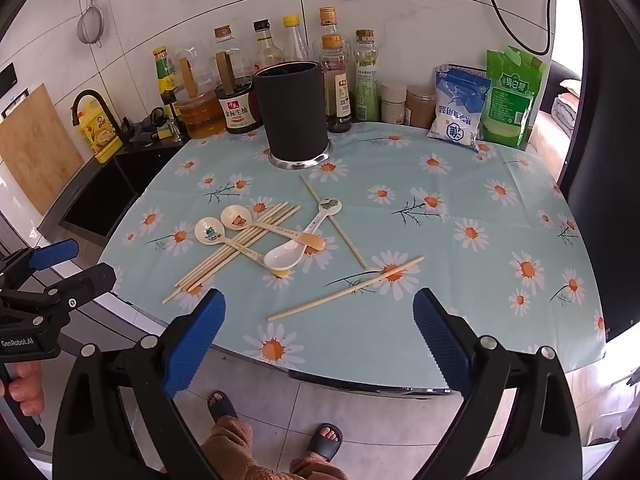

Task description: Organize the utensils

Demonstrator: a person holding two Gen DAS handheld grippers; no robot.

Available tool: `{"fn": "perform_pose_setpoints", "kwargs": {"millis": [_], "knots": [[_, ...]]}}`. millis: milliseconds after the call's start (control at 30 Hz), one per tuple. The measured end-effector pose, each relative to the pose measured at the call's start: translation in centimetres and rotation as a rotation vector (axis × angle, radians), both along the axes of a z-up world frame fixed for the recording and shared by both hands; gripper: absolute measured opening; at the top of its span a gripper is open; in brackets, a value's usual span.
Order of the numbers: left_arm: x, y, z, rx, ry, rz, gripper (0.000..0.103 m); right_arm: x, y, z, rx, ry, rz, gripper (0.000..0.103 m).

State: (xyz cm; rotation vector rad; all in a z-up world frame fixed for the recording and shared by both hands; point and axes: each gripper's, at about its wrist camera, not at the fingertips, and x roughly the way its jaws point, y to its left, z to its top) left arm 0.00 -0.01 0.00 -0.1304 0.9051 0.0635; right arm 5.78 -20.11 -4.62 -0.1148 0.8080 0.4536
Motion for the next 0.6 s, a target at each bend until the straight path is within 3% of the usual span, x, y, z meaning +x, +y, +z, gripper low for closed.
{"fn": "perform_pose_setpoints", "kwargs": {"millis": [600], "knots": [[-0.9, -1.7, -0.3, 0.009, -0.002, -0.025, 0.097, -1.1, -0.7, 0.1, -0.016, 0.003, -0.009, 0.094]]}}
